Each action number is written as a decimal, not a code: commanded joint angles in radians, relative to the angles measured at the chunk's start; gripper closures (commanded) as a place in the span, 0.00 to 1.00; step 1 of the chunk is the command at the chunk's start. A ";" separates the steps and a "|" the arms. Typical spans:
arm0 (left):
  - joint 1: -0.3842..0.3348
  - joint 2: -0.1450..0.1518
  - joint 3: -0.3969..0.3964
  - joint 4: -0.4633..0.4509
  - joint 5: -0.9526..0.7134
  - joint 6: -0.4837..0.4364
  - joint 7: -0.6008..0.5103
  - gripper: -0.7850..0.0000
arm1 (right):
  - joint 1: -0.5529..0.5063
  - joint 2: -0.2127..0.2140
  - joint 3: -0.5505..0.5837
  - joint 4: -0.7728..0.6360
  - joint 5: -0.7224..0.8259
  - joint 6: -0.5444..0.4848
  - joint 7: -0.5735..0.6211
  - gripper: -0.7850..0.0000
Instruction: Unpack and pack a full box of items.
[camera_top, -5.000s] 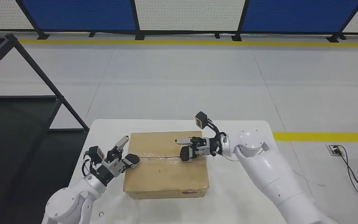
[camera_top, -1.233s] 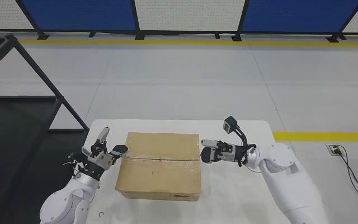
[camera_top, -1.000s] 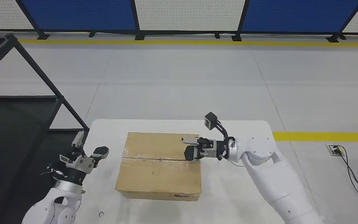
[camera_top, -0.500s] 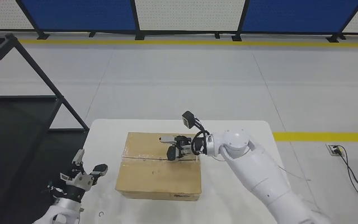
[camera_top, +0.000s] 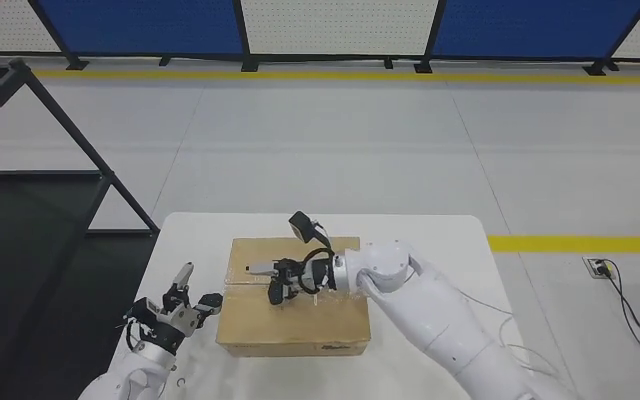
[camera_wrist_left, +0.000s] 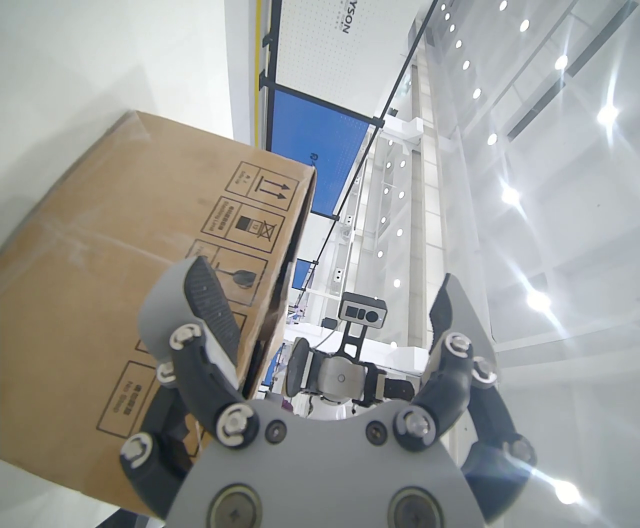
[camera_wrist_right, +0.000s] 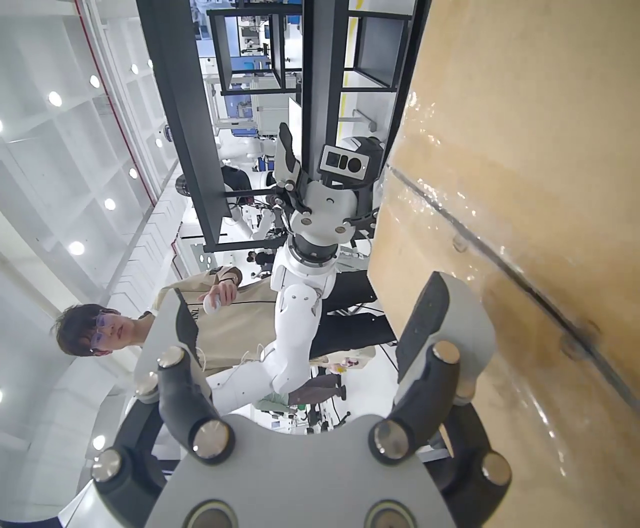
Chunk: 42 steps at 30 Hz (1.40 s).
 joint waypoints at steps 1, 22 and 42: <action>0.007 0.000 -0.008 0.002 -0.014 -0.006 0.007 0.00 | 0.019 -0.021 -0.021 0.037 0.012 -0.010 -0.001 0.00; 0.033 -0.002 -0.031 0.009 -0.068 -0.017 0.024 0.00 | 0.118 -0.229 -0.092 0.445 0.130 -0.186 -0.030 0.00; 0.033 -0.002 -0.031 0.009 -0.068 -0.017 0.024 0.00 | 0.117 -0.195 -0.020 0.546 0.056 -0.252 0.038 0.00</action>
